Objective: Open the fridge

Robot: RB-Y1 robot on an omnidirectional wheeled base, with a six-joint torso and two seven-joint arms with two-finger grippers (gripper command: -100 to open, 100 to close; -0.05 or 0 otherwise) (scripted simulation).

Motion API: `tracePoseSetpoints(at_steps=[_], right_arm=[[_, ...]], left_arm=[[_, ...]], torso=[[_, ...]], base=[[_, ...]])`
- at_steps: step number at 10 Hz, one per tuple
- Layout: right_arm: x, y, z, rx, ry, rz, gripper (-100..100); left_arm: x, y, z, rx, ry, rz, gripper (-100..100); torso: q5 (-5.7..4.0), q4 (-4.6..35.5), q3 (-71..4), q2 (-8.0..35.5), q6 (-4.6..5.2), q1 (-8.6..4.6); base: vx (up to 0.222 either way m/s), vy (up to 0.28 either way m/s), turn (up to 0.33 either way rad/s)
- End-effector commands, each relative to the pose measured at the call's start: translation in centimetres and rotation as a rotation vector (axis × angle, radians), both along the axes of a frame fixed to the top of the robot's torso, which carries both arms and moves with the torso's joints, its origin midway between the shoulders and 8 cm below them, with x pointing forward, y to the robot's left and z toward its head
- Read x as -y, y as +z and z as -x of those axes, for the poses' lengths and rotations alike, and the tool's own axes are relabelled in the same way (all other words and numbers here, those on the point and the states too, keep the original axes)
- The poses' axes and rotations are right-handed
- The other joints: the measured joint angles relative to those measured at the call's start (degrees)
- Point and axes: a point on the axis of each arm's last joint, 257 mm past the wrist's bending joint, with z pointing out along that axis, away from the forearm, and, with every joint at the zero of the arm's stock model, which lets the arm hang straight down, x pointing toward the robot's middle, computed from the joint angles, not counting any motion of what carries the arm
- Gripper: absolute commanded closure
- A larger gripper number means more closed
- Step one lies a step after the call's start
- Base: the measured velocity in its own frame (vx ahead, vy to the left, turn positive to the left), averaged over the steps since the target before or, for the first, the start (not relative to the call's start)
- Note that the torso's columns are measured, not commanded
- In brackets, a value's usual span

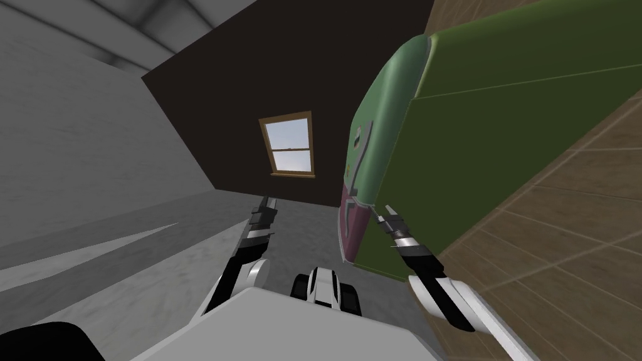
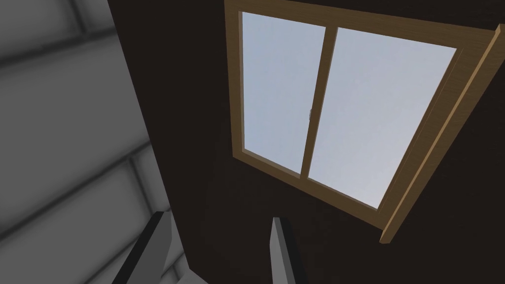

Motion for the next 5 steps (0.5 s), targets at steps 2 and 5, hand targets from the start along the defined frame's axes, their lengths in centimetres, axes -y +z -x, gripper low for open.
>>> tracePoseSetpoints(at_steps=[2,5], right_arm=[[1.0,-1.0,-1.0,-0.008,-0.067,0.21,-100],[2.1,-1.7,-1.9,-0.016,-0.122,0.391,-100]], left_arm=[[0.0,0.0,0.0,0.0,0.0,0.0,0],[0.0,0.0,0.0,0.0,0.0,0.0,0]], torso=[[-0.03,0.0,0.0,0.0,0.0,-0.09],[0.0,0.0,0.0,0.0,0.0,0.01]], base=[[0.034,0.063,-0.004],[0.046,0.089,-0.006]])
